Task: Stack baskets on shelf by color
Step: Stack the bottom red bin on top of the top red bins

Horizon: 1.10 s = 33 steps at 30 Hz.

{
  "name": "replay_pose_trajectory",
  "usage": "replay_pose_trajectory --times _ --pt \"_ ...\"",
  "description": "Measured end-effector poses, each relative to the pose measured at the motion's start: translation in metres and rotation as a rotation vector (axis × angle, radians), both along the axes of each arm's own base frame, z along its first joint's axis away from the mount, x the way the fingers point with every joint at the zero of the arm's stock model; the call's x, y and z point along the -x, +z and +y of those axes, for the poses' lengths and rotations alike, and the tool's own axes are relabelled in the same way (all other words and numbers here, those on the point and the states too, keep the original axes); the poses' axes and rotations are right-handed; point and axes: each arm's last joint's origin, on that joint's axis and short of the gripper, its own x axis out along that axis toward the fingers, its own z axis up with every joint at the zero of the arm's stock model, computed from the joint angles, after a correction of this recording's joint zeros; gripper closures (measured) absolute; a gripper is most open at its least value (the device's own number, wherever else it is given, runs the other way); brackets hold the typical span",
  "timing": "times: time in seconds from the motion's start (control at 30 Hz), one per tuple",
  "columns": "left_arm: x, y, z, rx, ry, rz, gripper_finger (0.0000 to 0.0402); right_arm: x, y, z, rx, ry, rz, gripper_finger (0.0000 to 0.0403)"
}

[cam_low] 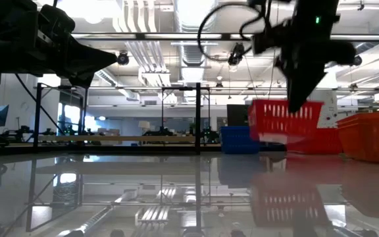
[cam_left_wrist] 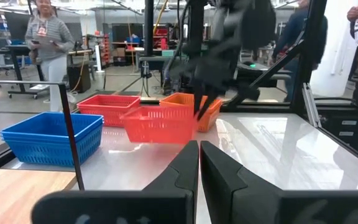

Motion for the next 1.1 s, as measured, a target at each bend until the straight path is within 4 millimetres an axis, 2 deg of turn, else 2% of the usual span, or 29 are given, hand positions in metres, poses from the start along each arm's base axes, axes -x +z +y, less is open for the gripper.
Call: replay_pose_trajectory --times 0.13,0.33,0.47,0.6,0.8,1.1 --pt "0.0 0.0 0.0 0.0 0.0 0.001 0.0402 0.013 0.033 -0.004 0.009 0.033 -0.025 0.0393" --pt "0.0 0.0 0.0 0.0 0.0 0.002 0.0402 0.049 0.087 -0.017 0.146 0.035 -0.01 0.0394" --pt "0.0 0.0 0.0 0.0 0.0 0.002 0.0402 0.07 0.108 -0.032 0.191 0.032 -0.008 0.0394" --pt "0.0 0.0 0.0 0.0 0.0 0.002 0.0402 0.091 0.108 -0.051 0.209 0.042 0.021 0.0394" --pt "0.0 0.0 0.0 0.0 0.0 0.002 0.0402 0.12 0.093 -0.073 0.216 0.06 0.057 0.0394" --pt "0.0 0.0 0.0 0.0 0.0 0.002 0.0402 0.142 0.073 -0.094 0.173 0.08 0.061 0.0394"
